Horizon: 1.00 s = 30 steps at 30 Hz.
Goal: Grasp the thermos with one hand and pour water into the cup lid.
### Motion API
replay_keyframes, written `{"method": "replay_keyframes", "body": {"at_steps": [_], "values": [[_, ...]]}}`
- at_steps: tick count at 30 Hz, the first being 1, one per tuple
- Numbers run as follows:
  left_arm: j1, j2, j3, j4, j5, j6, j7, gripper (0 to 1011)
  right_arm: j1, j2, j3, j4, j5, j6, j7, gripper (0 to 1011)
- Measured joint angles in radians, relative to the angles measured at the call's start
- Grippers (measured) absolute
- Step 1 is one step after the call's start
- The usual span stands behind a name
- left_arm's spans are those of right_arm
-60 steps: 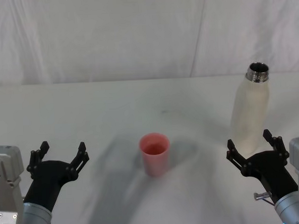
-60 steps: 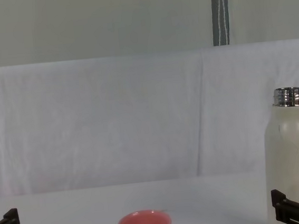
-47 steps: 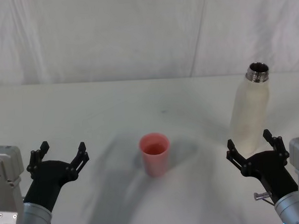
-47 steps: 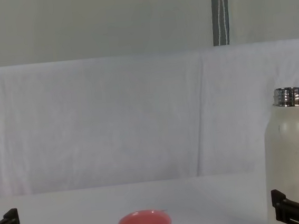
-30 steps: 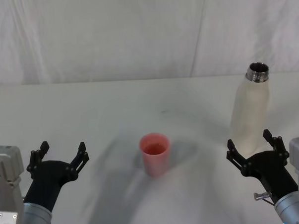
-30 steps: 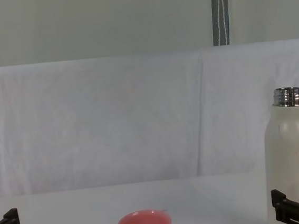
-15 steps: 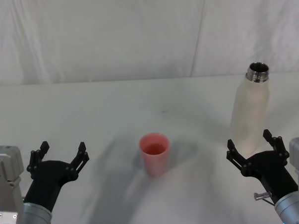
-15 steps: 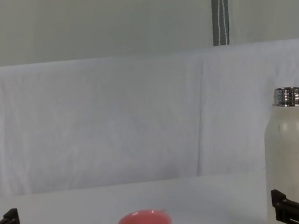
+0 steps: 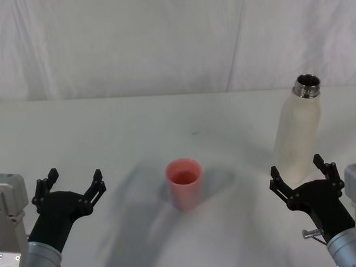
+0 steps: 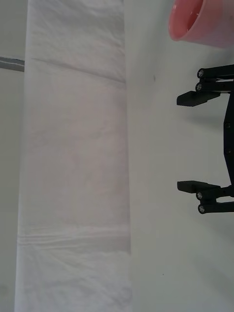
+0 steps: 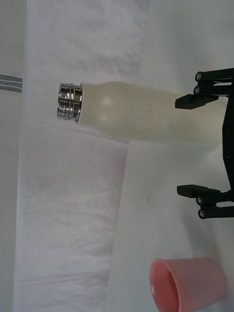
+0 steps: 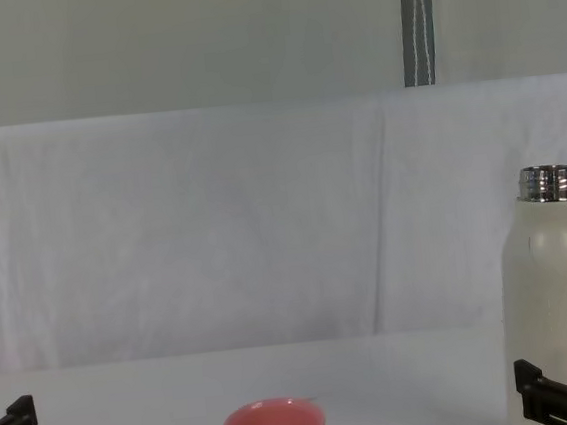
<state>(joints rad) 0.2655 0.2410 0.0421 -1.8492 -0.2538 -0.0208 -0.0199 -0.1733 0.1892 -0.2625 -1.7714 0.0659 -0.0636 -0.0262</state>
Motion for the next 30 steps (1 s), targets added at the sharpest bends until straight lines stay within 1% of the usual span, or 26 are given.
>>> {"method": "replay_keyframes", "body": {"at_steps": [4, 8, 12, 19, 30], "values": [[0.000, 0.000, 0.000, 0.000, 0.000, 0.000, 0.000, 1001, -0.007, -0.004, 0.016, 0.000, 0.001, -0.009, 0.006, 1000], [0.000, 0.000, 0.000, 0.000, 0.000, 0.000, 0.000, 1001, -0.017, -0.017, 0.038, 0.005, 0.002, -0.023, 0.013, 1000], [0.000, 0.000, 0.000, 0.000, 0.000, 0.000, 0.000, 1001, -0.018, -0.027, 0.048, 0.013, 0.004, -0.032, 0.018, 1000], [0.000, 0.000, 0.000, 0.000, 0.000, 0.000, 0.000, 1001, -0.002, -0.047, 0.063, 0.039, 0.002, -0.046, 0.044, 1000], [0.000, 0.000, 0.000, 0.000, 0.000, 0.000, 0.000, 1001, 0.028, -0.076, 0.085, 0.081, 0.006, -0.050, 0.081, 1000]]}}
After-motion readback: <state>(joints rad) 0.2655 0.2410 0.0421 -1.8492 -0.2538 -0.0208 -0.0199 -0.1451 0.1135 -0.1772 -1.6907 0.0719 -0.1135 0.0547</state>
